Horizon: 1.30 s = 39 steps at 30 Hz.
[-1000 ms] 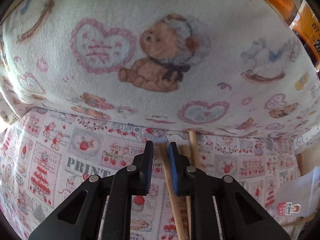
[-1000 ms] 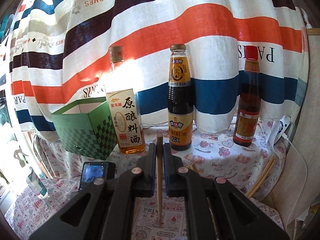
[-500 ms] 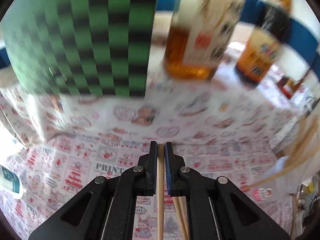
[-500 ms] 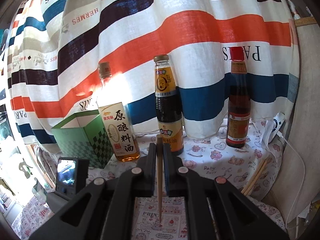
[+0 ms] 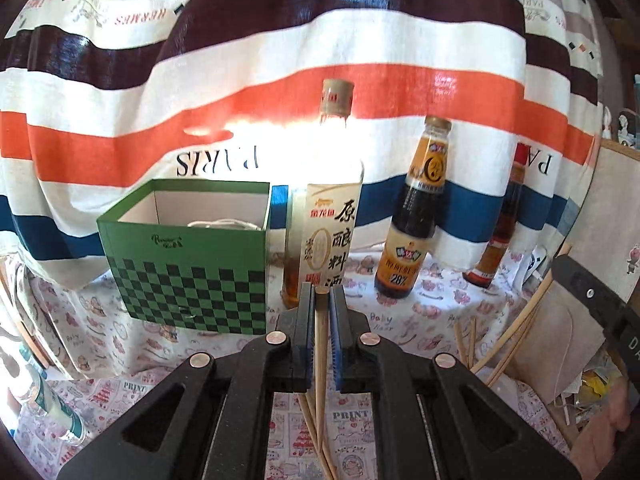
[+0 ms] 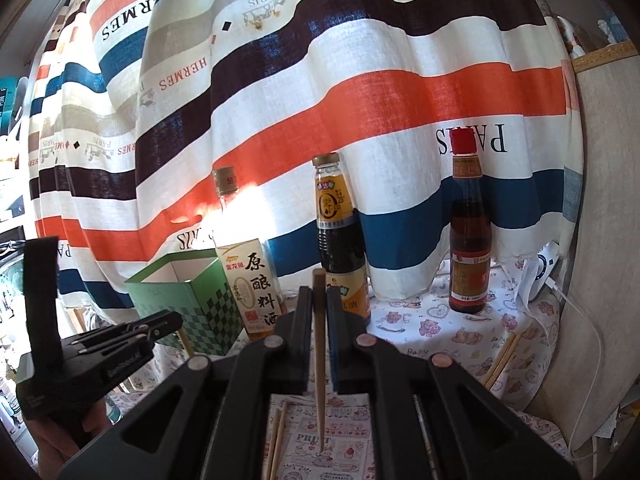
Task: Organize utensils
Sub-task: 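Lift both held chopsticks and carry them over the clear cup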
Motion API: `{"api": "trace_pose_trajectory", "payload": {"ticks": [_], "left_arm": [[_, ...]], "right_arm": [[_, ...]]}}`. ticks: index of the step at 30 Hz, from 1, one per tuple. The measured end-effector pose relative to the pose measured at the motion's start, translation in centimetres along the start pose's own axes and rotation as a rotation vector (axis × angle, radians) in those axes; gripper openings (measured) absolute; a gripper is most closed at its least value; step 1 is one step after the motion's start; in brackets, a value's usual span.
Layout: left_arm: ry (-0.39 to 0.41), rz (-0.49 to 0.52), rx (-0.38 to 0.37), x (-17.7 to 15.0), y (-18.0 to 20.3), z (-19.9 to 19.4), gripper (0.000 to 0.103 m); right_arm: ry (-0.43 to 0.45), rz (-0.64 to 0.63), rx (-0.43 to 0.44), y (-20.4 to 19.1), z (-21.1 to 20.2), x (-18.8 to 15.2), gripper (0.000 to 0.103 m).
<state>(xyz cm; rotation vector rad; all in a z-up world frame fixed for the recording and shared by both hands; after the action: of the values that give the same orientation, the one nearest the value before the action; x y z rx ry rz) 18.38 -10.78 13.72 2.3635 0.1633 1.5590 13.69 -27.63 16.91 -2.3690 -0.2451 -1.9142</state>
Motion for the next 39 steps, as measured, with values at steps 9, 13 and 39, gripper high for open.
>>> {"api": "trace_pose_trajectory", "payload": {"ticks": [9,13,39], "left_arm": [[0.260,-0.016,-0.091,2.3,1.4,-4.9,0.006],[0.300,0.028,-0.148,2.3,4.6,-6.0,0.006],[0.320,0.137,-0.339,-2.4,16.3,-5.8,0.006]], "right_arm": [[0.063,0.006,-0.010,1.0,-2.0,0.5,0.006],[0.115,-0.062,-0.066,2.6,-3.8,0.8,0.006],[0.104,0.131,-0.143,13.3,-2.7,-1.5,0.006]]}}
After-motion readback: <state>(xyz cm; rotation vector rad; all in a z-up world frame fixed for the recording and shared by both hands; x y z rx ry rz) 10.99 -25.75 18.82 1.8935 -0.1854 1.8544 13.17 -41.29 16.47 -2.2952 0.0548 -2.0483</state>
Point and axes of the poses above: each gripper's, at about its wrist camera, not at the fingertips, and z roughly the way its jaws point, y to its right, x to its top, the point moved 9 cm from there along z, roughly the way its jaws point, and after that the axes turned 12 degrees about -z, right-handed, at the moved point
